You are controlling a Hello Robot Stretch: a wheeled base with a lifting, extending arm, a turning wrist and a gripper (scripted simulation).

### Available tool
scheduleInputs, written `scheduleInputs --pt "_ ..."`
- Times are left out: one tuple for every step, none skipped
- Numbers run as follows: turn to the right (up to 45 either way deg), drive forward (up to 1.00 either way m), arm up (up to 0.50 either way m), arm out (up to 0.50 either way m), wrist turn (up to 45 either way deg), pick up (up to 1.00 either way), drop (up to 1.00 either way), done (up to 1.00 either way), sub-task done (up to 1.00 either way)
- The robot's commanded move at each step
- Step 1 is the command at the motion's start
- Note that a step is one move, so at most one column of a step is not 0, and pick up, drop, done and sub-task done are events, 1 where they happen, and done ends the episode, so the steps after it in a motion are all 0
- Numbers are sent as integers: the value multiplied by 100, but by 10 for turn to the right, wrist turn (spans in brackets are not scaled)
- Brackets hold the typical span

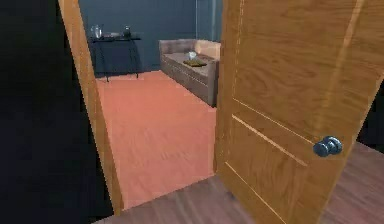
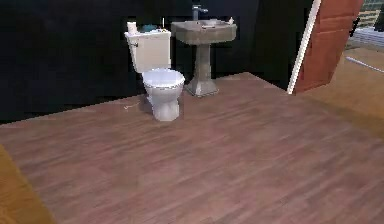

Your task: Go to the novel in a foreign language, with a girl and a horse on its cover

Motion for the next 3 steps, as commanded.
scheduleInputs --pt "0 100 0 0 0 0 0 0 0" --pt "0 20 0 0 0 0 0 0 0" --pt "-90 0 0 0 0 0 0 0 0"
